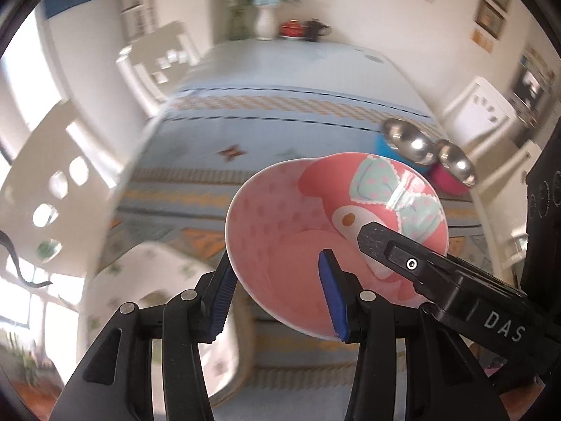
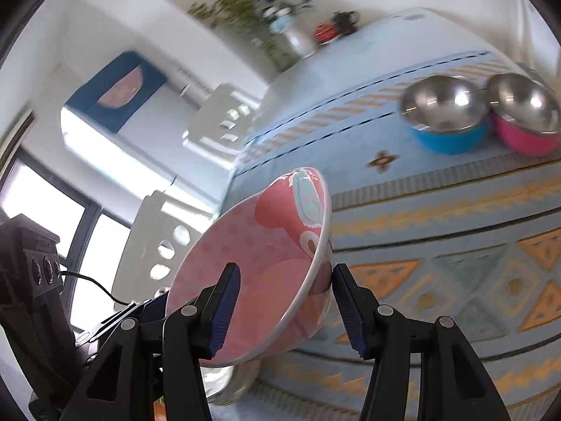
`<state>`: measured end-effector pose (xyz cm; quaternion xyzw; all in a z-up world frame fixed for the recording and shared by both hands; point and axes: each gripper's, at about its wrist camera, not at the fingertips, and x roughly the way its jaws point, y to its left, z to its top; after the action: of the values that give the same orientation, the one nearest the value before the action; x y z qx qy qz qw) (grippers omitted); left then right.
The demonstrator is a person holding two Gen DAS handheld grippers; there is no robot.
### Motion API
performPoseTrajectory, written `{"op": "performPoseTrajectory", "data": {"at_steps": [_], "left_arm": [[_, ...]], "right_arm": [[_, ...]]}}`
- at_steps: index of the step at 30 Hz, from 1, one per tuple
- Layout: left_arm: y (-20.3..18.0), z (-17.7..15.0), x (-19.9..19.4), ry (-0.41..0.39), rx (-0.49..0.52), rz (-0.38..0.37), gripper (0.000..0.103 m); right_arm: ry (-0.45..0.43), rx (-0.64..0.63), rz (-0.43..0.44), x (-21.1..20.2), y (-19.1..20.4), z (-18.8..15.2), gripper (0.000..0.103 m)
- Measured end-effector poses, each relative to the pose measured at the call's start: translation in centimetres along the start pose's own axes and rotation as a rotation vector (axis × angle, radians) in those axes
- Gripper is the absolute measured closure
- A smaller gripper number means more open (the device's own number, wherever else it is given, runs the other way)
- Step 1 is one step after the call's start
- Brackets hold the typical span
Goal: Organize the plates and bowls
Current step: 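Lift the pink bowl with both tools and carry it over the plate stack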
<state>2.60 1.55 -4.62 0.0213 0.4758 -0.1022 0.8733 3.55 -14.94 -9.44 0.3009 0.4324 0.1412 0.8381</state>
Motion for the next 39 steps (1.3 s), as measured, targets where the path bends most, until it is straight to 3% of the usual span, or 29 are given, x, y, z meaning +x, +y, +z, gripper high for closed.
{"op": "performPoseTrajectory", "data": {"at_steps": [11, 18, 23, 31, 34, 39], "left_arm": [[8.2, -4.1, -4.0, -0.039, -0.164, 0.099, 0.060], [7.9, -4.1, -3.4, -0.019, -0.146, 0.075, 0.060], [3.8, -3.4, -1.3, 0.013, -0.030, -0.015, 0.060], [-4.9, -4.1, 3.5, 0.074, 0.176, -0.153, 0.060], [-6.0, -4.7, 5.0, 0.104, 0.203, -0.175, 0.060], [-6.3, -5.5, 6.3, 0.151, 0.211, -0.217, 0.060]], "right_arm": [[0.107, -0.162, 0.113, 4.2, 8.8, -3.8, 0.049], [0.120, -0.174, 0.110, 4.8, 9.8, -5.1, 0.049], [0.057, -0.108, 0.037, 2.3, 6.8, -4.9, 0.049], [-0.037, 0.084, -0.141, -2.6, -1.9, -5.9, 0.049], [-0.043, 0.161, -0.169, -2.9, -4.8, -6.8, 0.049], [-0.045, 0.172, -0.209, -3.2, -6.3, -7.8, 0.049]]}}
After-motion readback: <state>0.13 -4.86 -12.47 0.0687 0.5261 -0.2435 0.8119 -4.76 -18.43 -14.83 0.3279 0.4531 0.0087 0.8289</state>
